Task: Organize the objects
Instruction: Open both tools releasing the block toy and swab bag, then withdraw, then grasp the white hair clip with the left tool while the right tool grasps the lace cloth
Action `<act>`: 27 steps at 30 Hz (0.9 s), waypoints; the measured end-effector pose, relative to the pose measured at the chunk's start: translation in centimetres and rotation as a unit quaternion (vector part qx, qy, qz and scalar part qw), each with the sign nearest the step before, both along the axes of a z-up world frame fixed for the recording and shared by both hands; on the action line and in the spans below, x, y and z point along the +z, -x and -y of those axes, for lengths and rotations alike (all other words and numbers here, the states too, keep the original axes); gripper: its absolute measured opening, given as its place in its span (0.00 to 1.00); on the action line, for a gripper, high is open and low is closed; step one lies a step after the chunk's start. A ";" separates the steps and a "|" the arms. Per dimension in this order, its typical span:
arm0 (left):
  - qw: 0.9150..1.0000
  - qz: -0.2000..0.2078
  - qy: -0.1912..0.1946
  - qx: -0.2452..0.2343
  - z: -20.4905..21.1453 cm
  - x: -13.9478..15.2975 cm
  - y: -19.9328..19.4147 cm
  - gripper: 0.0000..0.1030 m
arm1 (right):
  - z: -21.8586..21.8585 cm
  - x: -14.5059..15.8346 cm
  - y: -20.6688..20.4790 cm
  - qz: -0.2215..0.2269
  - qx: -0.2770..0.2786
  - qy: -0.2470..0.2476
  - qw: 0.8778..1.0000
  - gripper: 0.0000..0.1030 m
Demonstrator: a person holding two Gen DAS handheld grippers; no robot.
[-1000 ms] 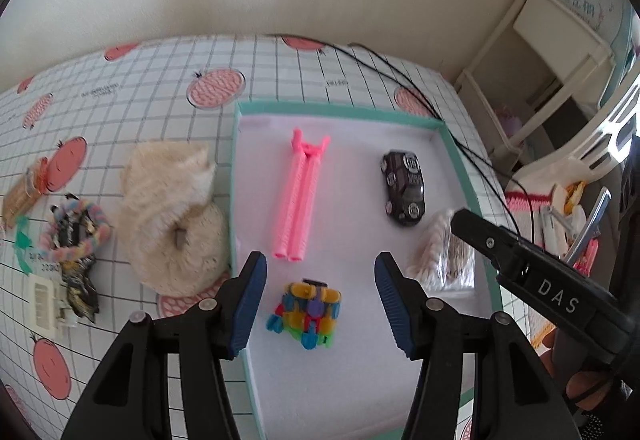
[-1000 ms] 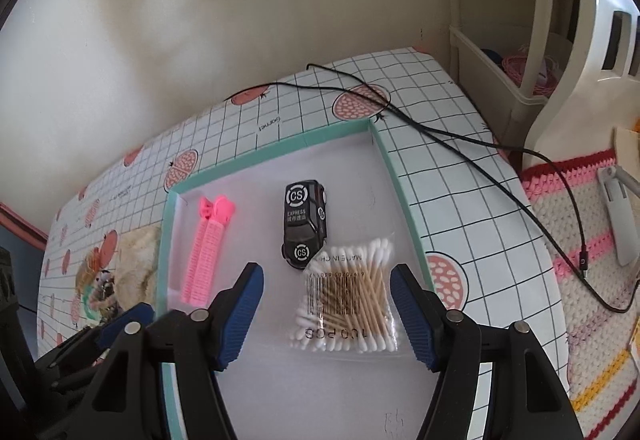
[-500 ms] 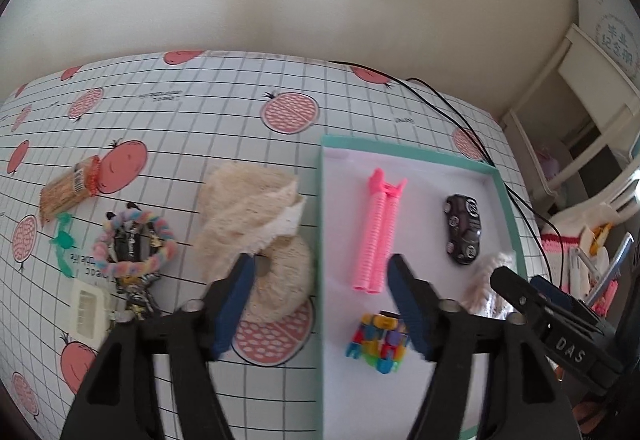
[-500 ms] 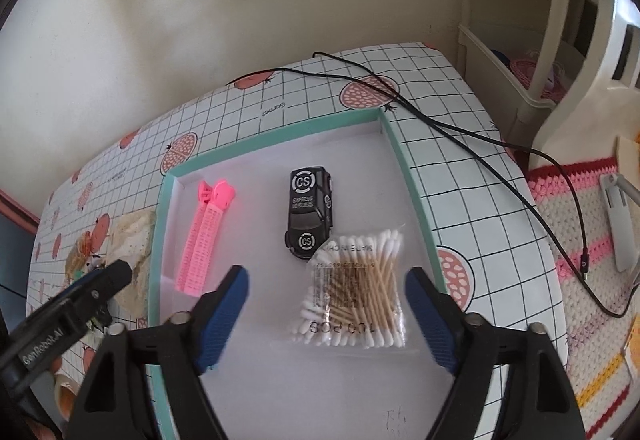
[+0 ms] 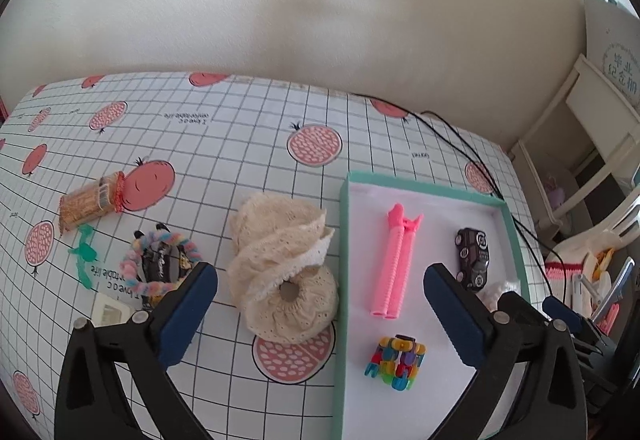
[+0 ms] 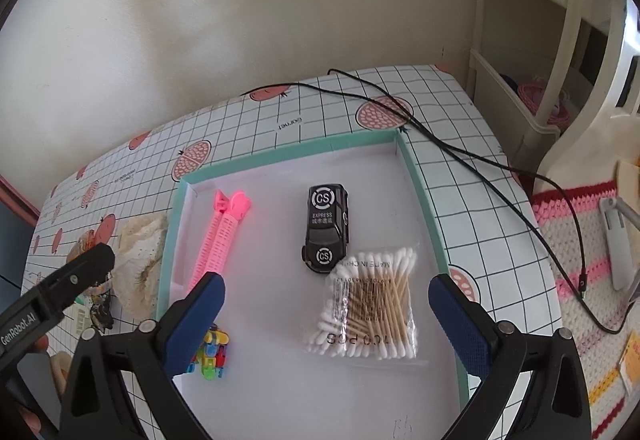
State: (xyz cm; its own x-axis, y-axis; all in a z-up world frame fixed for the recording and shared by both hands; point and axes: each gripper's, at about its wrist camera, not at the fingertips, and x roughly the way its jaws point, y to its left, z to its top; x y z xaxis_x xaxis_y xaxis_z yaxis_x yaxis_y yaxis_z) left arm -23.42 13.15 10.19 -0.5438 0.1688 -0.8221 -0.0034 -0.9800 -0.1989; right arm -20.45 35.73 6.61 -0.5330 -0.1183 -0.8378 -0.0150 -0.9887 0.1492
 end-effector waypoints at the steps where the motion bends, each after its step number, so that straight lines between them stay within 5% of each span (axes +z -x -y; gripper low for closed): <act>1: 1.000 -0.004 0.000 0.002 0.1 0.2 0.0 1.00 | 0.1 0.2 0.0 -0.003 0.000 0.000 1.000 1.00; 13: 0.997 -0.050 0.010 0.049 6.2 3.1 -0.4 1.00 | 4.9 3.1 0.3 -0.042 0.027 0.016 0.999 1.00; 27: 0.993 -0.029 0.007 0.115 16.8 3.8 -1.5 1.00 | 16.7 3.4 0.0 -0.062 0.138 0.019 0.988 1.00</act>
